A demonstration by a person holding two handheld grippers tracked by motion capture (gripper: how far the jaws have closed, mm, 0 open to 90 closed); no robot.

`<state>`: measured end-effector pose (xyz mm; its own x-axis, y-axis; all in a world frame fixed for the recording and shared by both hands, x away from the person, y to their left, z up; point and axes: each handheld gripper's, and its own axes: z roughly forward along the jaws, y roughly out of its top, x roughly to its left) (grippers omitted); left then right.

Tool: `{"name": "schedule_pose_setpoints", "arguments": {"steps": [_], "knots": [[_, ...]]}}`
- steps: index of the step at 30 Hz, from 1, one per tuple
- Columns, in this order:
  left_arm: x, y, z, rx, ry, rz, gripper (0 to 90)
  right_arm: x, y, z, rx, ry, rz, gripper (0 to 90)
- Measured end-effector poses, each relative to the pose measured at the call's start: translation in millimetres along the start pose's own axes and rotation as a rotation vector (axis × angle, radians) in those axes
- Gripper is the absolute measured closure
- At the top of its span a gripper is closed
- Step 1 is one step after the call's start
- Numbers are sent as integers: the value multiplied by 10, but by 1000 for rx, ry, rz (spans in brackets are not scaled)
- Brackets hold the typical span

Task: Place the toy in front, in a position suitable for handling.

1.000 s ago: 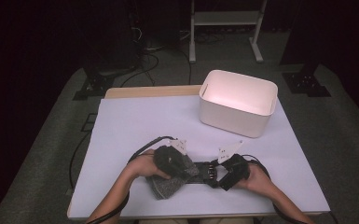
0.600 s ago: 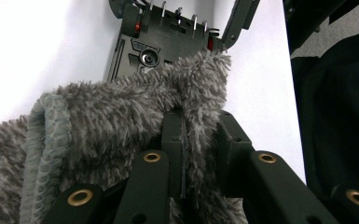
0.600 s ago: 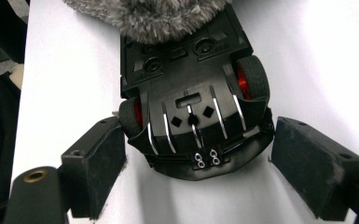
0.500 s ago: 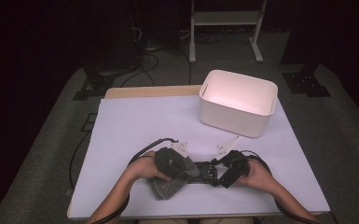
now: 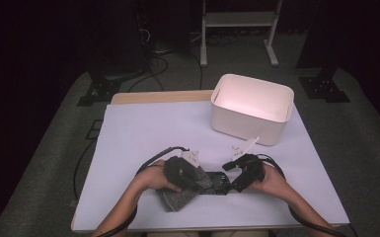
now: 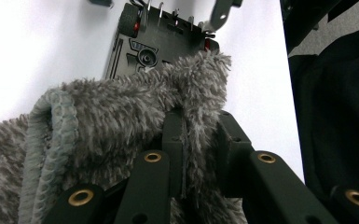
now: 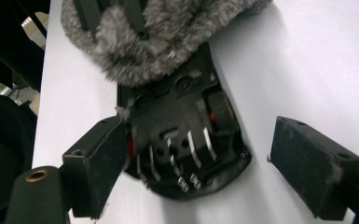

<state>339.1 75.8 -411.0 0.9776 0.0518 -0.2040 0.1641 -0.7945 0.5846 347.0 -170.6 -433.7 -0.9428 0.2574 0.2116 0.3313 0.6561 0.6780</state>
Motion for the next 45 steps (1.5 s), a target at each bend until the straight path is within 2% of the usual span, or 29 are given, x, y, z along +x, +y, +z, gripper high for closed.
{"name": "schedule_pose_setpoints", "arguments": {"steps": [7, 15, 20, 22, 26, 28, 32, 34, 36, 37, 40, 42, 45], "knots": [[-6, 5, -2, 7, 7, 12, 766, -55, 82, 109, 20, 19, 8, 173], [-21, 21, -5, 16, 16, 17, 765, -141, 66, 157, 6, 86, 61, 175], [9, 27, -59, 15, 27, -2, 765, -134, 64, 212, 24, 118, 69, 204], [28, 27, -94, 4, 35, -12, 762, -131, 63, 210, 23, 135, 69, 245], [81, 38, -200, -35, 55, -47, 761, -120, 54, 206, 21, 133, 72, 249], [101, 60, -242, -32, 78, -60, 761, -103, 51, 204, 15, 127, 66, 250], [156, 130, -328, -29, 110, -86, 761, -18, 42, 183, -5, 83, 10, 255], [178, 163, -346, -27, 112, -93, 757, 49, 36, 166, -17, 49, -44, 261], [190, 196, -330, -21, 97, -107, 752, 131, 12, 150, -42, 6, -103, 266], [203, 204, -323, -15, 92, -95, 748, 168, 2, 143, -53, -8, -120, 269], [200, 199, -242, 4, 42, -111, 728, 255, -26, 127, -72, -56, -181, 273], [198, 185, -222, -4, 35, -115, 705, 293, -35, 121, -76, -74, -197, 274], [190, 165, -230, -16, 31, -119, 718, 319, -44, 116, -80, -86, -209, 275]]}}
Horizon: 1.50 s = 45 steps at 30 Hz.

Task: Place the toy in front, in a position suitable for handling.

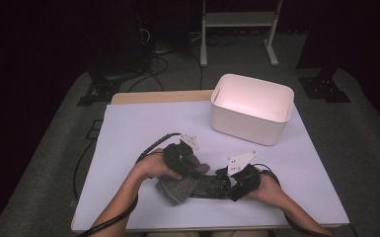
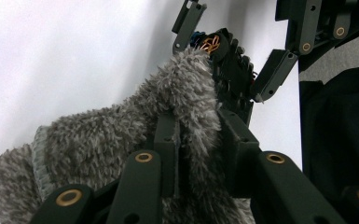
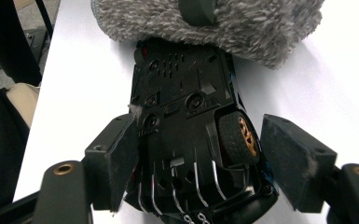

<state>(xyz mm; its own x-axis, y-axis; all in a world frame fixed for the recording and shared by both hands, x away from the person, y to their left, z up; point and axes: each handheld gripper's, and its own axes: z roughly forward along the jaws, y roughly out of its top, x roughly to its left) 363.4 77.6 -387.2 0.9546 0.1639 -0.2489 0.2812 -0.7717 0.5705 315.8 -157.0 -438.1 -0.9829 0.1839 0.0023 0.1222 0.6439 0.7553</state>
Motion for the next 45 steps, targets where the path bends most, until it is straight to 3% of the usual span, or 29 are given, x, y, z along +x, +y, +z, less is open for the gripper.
{"name": "schedule_pose_setpoints", "arguments": {"steps": [4, 6, 11, 12, 16, 21, 25, 27, 30, 33, 35, 37, 40, 43, 45], "knots": [[-70, -8, -27, -6, 1, 27, 734, 35, 11, -28, -4, -7, -19, 291], [-130, -23, -52, -13, -4, 47, 735, 32, 24, -63, -14, 16, 7, 295], [-284, -74, -90, -24, -39, 93, 738, 51, -36, -16, 45, 51, 30, 273], [-315, -86, -94, -20, -56, 105, 740, 68, -56, 4, 55, 63, 35, 292], [-403, -123, -96, -21, -67, 128, 735, 116, -92, 31, 51, 154, 32, 545], [-425, -102, -120, -22, -36, 149, 774, 147, -63, 24, 71, 127, 4, 559], [-399, 47, -207, -46, -9, 155, 783, 114, -19, 46, 76, 76, -33, 565], [-399, 109, -210, -34, 0, 166, 782, 70, 3, 65, 66, 63, -36, 566], [-388, 135, -116, -13, -5, 172, 776, 26, -44, 81, 33, 82, 11, 561], [-370, 87, 16, 11, -20, 164, 744, 37, -66, 60, 29, 89, 18, 536], [-374, 74, 5, -5, -20, 156, 685, 47, -82, 25, 34, 79, 17, 478], [-378, 80, -25, -5, -1, 127, 588, 51, -122, -21, 37, 66, 36, 479], [-379, 92, -61, 2, 22, 128, 578, 38, -172, -63, 20, 61, 55, 487], [-378, 93, -62, 3, 33, 132, 615, 26, -174, -76, -3, 61, 68, 495], [-389, 88, -53, 6, 27, 152, 725, 30, -157, -76, -12, 63, 56, 554]]}}
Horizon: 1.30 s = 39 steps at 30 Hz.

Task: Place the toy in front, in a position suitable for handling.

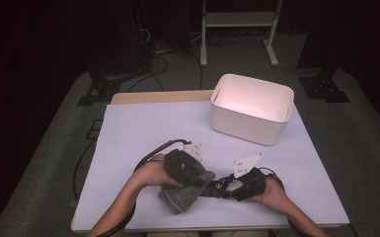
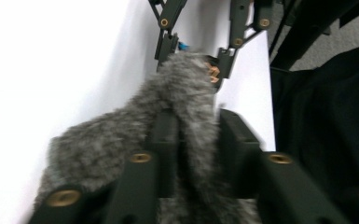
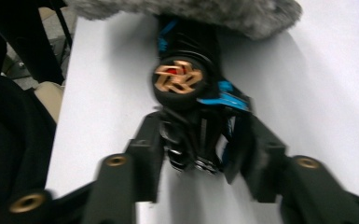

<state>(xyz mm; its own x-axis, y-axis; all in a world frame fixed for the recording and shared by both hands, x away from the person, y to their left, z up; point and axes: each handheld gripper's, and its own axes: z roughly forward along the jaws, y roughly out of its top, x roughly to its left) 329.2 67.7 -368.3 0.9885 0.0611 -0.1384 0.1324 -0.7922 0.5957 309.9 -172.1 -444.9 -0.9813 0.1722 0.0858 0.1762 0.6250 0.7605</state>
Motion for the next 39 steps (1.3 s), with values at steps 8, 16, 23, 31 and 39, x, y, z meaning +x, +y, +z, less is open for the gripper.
{"name": "schedule_pose_setpoints", "arguments": {"steps": [8, 16, 23, 31, 39], "knots": [[-53, 74, 125, 10, -14, 49, 798, 49, 12, 9, 8, -24, -35, 563], [-43, 409, 375, 47, -77, 103, 792, 60, 5, 10, 3, -25, -25, 562], [-7, 247, 243, 23, -60, 64, 790, 54, -8, 5, -5, -21, -22, 562], [39, 104, 144, 5, -47, 33, 789, 47, -4, 17, -9, -27, -22, 562], [11, 419, 322, 34, -66, 91, 788, 43, -16, 17, -20, -20, -2, 561]]}}
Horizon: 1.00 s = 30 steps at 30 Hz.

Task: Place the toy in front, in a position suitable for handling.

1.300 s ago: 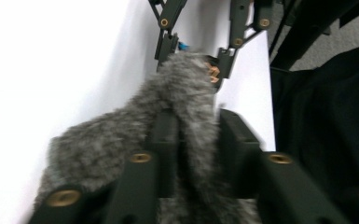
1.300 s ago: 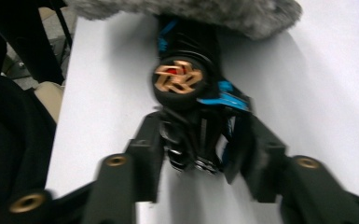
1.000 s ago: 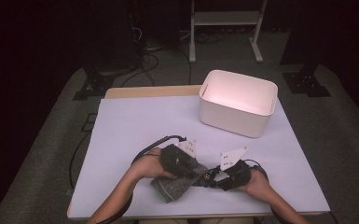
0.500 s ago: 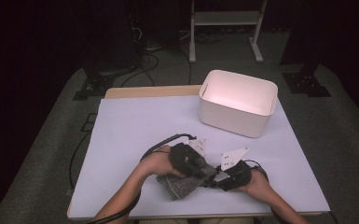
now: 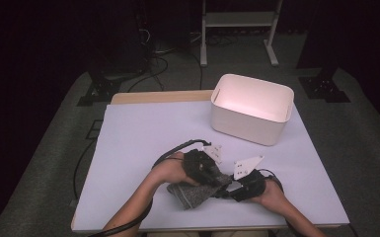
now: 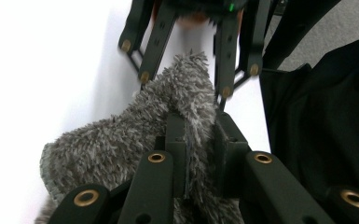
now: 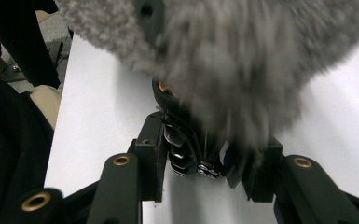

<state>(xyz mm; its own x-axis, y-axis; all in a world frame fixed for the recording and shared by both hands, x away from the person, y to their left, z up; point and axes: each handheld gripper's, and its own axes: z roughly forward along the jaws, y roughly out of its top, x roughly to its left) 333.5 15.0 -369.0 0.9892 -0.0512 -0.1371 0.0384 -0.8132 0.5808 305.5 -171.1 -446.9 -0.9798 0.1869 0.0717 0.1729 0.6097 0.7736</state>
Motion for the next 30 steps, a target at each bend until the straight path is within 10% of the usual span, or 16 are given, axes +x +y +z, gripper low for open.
{"name": "schedule_pose_setpoints", "arguments": {"steps": [5, 22, 30], "knots": [[14, 17, 94, -39, -39, -7, 783, 0, -3, -2, 1, 5, -3, 561], [-69, -783, -444, -106, 70, -131, 767, 4, 13, 6, 13, -9, -16, 563], [-77, -847, -489, -108, 85, -149, 761, 12, 16, 8, 18, -13, -23, 562]]}}
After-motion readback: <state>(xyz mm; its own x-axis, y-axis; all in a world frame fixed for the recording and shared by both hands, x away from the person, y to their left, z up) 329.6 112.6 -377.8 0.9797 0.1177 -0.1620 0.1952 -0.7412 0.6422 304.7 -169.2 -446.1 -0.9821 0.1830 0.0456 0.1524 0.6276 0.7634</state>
